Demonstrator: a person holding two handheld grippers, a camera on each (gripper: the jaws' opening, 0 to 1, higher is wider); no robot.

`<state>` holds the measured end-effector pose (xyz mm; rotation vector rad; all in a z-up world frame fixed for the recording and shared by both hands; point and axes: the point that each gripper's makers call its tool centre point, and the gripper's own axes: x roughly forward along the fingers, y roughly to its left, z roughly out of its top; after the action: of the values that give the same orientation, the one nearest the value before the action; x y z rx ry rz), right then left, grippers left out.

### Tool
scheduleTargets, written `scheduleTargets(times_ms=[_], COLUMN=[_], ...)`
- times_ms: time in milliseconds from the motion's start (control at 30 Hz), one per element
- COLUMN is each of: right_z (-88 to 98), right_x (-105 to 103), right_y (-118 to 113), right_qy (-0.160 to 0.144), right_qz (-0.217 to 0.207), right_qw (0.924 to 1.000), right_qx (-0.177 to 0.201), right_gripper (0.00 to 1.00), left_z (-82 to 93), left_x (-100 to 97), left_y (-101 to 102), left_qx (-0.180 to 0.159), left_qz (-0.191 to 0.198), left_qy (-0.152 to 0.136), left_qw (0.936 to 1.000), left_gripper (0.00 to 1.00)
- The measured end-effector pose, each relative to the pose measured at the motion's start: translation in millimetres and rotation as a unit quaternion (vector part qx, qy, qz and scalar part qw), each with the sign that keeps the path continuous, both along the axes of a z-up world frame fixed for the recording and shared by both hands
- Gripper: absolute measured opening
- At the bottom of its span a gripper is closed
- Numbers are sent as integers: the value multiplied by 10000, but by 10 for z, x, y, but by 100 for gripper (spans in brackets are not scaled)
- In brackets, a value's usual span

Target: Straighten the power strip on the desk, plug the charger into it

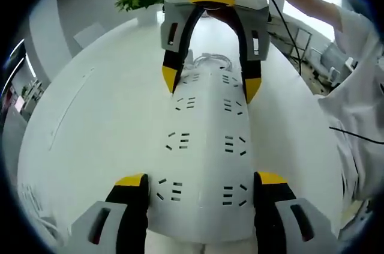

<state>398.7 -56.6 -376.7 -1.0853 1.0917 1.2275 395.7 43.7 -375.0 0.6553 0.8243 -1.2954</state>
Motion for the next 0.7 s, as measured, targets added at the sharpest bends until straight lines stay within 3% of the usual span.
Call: scheduleTargets(times_ms=[300,500,567,633,667,700], right_z=[-5,59,185,256,313,426], right_x=[-23,24,111,170,201,253], right_y=[-12,25,60,32,18,17], right_qy=[-7,-198,-392,-526,-628,-839], right_qz=[-127,-82,-367,-650,-941,-1240], right_qw=[9999,9970,9902,9838,9760,9605], right_qx=[37,741,1289,1586,1860,2344], right_gripper=[64,65,70,75,75,70], left_z=[-5,-9,-9,-10,-10,-11], left_x=[-2,1,2,1,0,0], left_y=[-16,-22,-25,-26,-26,-26], left_qx=[-21,-36,-34,-23,-25,-34], left_qz=[-82,-94,-107,-117,-119,-118], left_qy=[-6,-12,-13,-13,-15,-15], left_qw=[10000,9999,9999,9999,9999,9999], left_gripper=[72,72,72,72,72,72])
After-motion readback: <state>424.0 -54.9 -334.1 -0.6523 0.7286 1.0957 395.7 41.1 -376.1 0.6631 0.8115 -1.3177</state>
